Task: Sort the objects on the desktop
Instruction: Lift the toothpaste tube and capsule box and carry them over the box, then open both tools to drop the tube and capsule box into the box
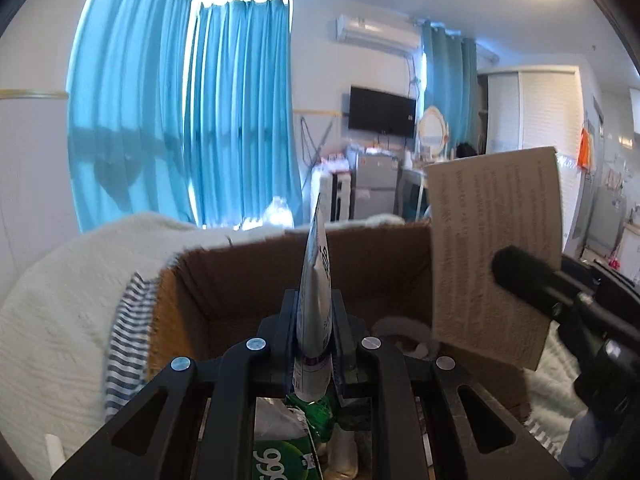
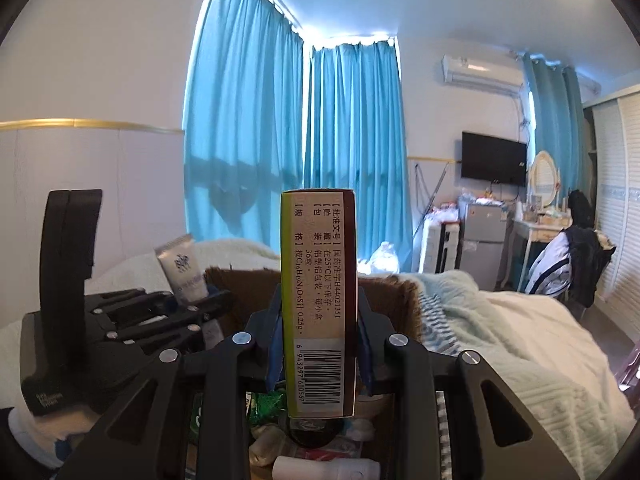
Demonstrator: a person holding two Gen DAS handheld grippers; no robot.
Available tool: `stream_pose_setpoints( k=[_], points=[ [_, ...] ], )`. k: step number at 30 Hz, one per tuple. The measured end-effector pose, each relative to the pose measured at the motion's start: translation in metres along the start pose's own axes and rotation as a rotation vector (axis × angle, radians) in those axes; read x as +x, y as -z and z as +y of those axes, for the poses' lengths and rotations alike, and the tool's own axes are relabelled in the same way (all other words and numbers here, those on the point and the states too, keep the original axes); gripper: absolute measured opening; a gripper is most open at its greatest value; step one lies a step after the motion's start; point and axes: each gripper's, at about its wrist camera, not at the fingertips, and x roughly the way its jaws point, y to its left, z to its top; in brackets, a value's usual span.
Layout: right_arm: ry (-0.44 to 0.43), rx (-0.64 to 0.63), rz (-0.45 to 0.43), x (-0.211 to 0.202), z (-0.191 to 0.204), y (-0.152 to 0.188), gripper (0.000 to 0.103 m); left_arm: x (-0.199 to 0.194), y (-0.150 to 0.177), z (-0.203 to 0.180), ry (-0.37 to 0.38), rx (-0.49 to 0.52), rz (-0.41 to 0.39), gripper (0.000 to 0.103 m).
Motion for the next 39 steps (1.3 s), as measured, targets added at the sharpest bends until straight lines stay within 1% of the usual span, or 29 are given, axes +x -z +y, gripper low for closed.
stream_pose_setpoints(
  k=[3, 6, 9, 10, 11, 12, 13, 14, 16, 19, 20, 22, 23, 26, 27, 30, 32, 39],
  points=[
    [-0.007, 0.015, 0.059, 0.023, -0.003, 0.012, 0.029, 0.017, 0.007, -0.001, -0.005, 0.000, 0.045, 0.014],
    [-0.018, 0.029, 0.136, 0.044, -0.011, 0.026, 0.029, 0.035, 0.016, 0.000, -0.006, -0.017, 0.104, 0.015],
    [-0.022, 0.053, 0.193, 0.058, -0.022, 0.038, 0.030, 0.042, 0.022, -0.001, -0.011, -0.021, 0.133, 0.024],
    [-0.020, 0.061, 0.207, 0.062, -0.025, 0.041, 0.032, 0.042, 0.023, -0.001, -0.012, -0.024, 0.136, 0.039],
    [-0.014, 0.067, 0.214, 0.063, -0.027, 0.044, 0.046, 0.040, 0.023, -0.001, -0.017, -0.027, 0.130, 0.062],
    [-0.005, 0.075, 0.214, 0.064, -0.029, 0.046, 0.067, 0.034, 0.023, -0.002, -0.031, -0.031, 0.108, 0.071],
    [0.000, 0.084, 0.206, 0.062, -0.032, 0.046, 0.073, 0.030, 0.022, -0.002, -0.043, -0.033, 0.087, 0.082],
    [0.001, 0.095, 0.190, 0.057, -0.035, 0.045, 0.077, 0.022, 0.020, -0.003, -0.055, -0.033, 0.062, 0.084],
    [0.012, 0.105, 0.174, 0.053, -0.040, 0.039, 0.077, 0.015, 0.016, 0.000, -0.063, -0.034, 0.045, 0.087],
    [0.038, 0.116, 0.143, 0.046, -0.044, 0.031, 0.082, -0.001, 0.011, 0.005, -0.081, -0.062, 0.018, 0.098],
    [0.044, 0.122, 0.132, 0.042, -0.045, 0.029, 0.085, -0.005, 0.009, 0.007, -0.083, -0.075, 0.007, 0.100],
    [0.055, 0.131, 0.119, 0.033, -0.044, 0.027, 0.087, -0.019, 0.005, 0.009, -0.090, -0.094, -0.026, 0.103],
    [0.064, 0.133, 0.111, 0.030, -0.046, 0.024, 0.089, -0.023, 0.002, 0.010, -0.098, -0.094, -0.042, 0.103],
    [0.087, 0.144, 0.072, 0.018, -0.050, 0.016, 0.098, -0.029, -0.009, 0.015, -0.124, -0.074, -0.073, 0.103],
    [0.094, 0.144, 0.057, 0.015, -0.048, 0.013, 0.101, -0.033, -0.012, 0.012, -0.132, -0.062, -0.097, 0.103],
    [0.104, 0.122, 0.032, 0.002, -0.044, 0.006, 0.101, -0.043, -0.012, 0.007, -0.160, -0.032, -0.145, 0.103],
    [0.112, 0.108, 0.025, -0.007, -0.040, 0.005, 0.103, -0.048, -0.012, 0.006, -0.161, -0.037, -0.151, 0.103],
    [0.136, 0.079, 0.002, -0.035, -0.028, 0.001, 0.103, -0.074, -0.013, 0.009, -0.150, -0.084, -0.165, 0.103]
  ],
)
